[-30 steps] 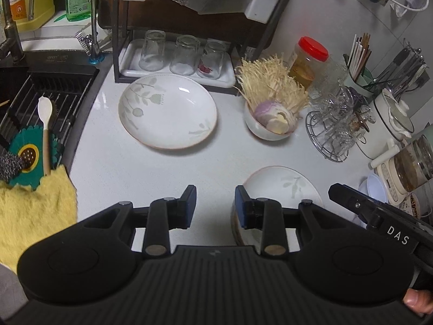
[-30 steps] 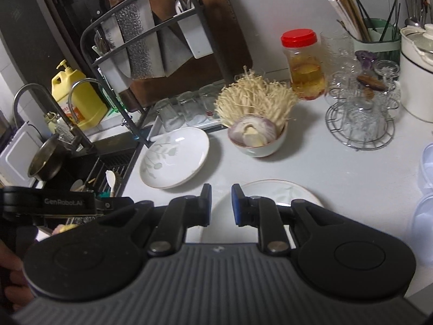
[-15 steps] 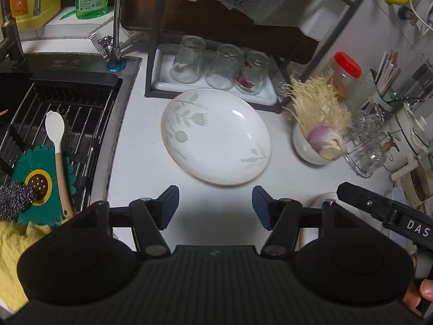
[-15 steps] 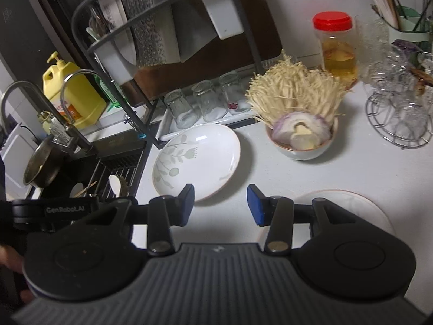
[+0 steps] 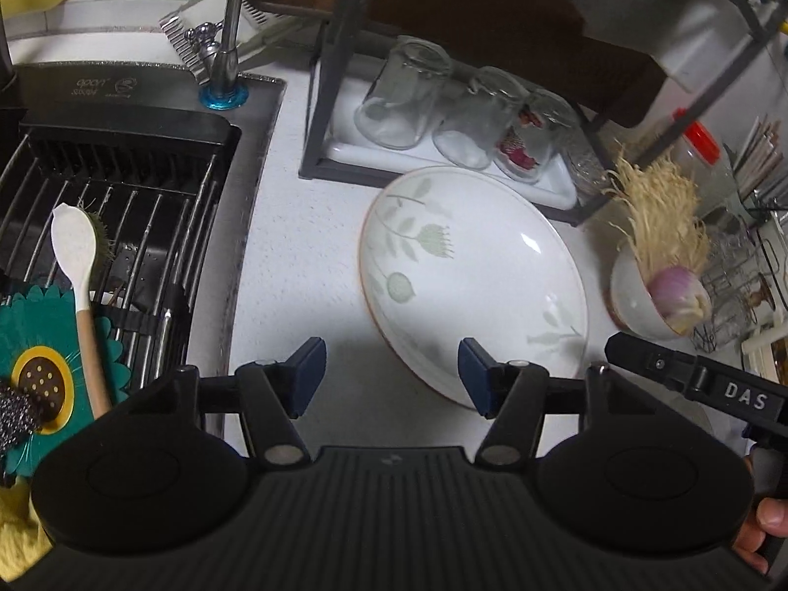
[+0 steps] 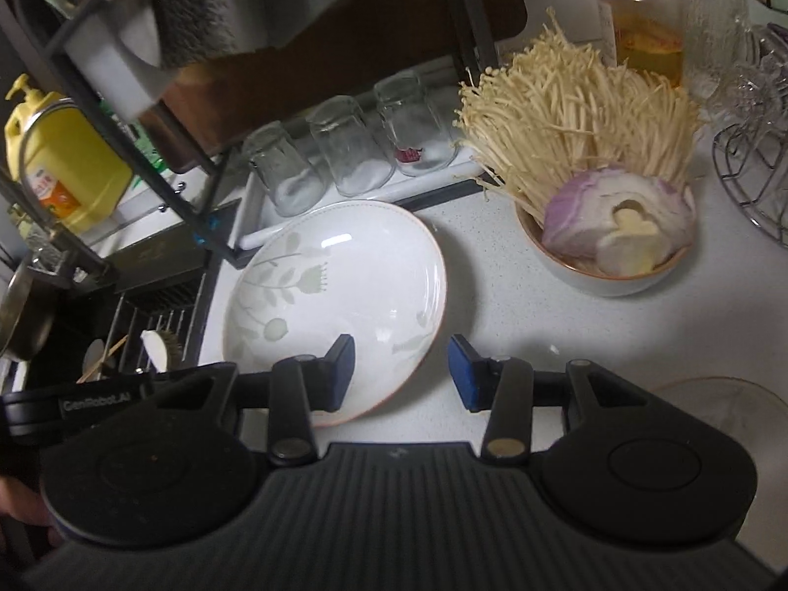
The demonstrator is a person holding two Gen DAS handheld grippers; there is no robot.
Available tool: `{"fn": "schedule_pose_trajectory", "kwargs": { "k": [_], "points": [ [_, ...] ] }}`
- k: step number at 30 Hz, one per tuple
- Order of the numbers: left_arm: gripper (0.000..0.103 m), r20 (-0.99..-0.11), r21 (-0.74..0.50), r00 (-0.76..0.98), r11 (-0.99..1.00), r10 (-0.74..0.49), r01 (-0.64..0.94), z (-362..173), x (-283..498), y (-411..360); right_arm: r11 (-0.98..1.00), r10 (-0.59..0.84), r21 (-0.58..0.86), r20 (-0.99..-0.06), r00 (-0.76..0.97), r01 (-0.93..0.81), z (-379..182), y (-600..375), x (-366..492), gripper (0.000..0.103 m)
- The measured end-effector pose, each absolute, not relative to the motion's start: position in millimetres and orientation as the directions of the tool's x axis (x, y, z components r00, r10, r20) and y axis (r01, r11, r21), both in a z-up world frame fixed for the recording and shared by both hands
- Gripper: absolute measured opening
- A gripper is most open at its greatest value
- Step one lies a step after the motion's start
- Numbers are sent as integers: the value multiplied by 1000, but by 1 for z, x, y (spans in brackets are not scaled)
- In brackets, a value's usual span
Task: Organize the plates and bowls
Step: 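Lower the white leaf plate onto the other white leaf plate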
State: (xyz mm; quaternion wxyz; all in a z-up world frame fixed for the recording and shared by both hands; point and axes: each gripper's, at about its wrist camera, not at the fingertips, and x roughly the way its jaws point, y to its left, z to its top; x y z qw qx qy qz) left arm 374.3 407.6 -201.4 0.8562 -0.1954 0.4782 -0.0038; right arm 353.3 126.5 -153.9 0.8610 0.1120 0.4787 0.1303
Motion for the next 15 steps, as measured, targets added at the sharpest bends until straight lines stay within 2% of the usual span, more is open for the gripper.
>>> {"fn": "schedule_pose_trajectory", "kwargs": {
  "k": [15],
  "points": [
    [64, -803, -333, 568, 928, -184, -169, -211, 405, 422, 956, 278, 285, -822, 497, -62, -179, 136, 393, 45]
  ]
}}
